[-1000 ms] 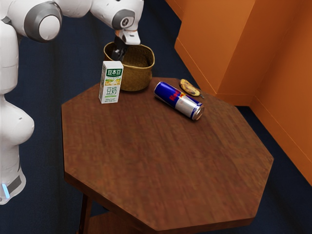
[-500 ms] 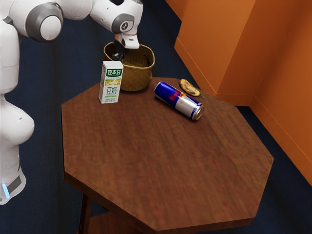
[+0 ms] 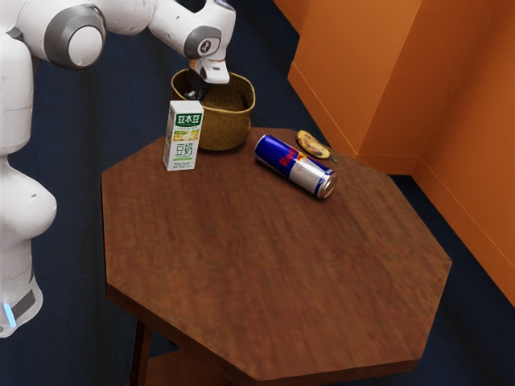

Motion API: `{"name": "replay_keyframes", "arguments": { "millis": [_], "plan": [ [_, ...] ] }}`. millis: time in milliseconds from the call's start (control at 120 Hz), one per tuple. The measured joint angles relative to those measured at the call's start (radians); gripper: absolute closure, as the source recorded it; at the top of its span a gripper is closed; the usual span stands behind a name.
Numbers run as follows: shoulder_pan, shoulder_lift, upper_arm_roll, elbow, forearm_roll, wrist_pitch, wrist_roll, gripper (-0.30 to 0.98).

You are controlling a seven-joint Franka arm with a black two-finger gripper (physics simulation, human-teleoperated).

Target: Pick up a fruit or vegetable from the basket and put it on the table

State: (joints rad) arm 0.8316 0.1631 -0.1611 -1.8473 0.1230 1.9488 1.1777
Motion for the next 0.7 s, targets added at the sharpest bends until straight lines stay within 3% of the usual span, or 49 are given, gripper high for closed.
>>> {"name": "replay_keyframes", "arguments": {
  "millis": [108, 225, 442, 700],
  "plan": [
    [0.000, 0.003, 0.000, 0.000, 0.003, 0.006, -0.002, 0.39],
    [0.000, 0.004, 0.000, -0.001, 0.010, 0.016, -0.006, 0.50],
    [0.000, 0.000, 0.000, 0.000, 0.010, 0.021, -0.011, 0.38],
    [0.000, -0.005, -0.005, 0.010, 0.004, 0.017, -0.012, 0.44]
  ]
}}
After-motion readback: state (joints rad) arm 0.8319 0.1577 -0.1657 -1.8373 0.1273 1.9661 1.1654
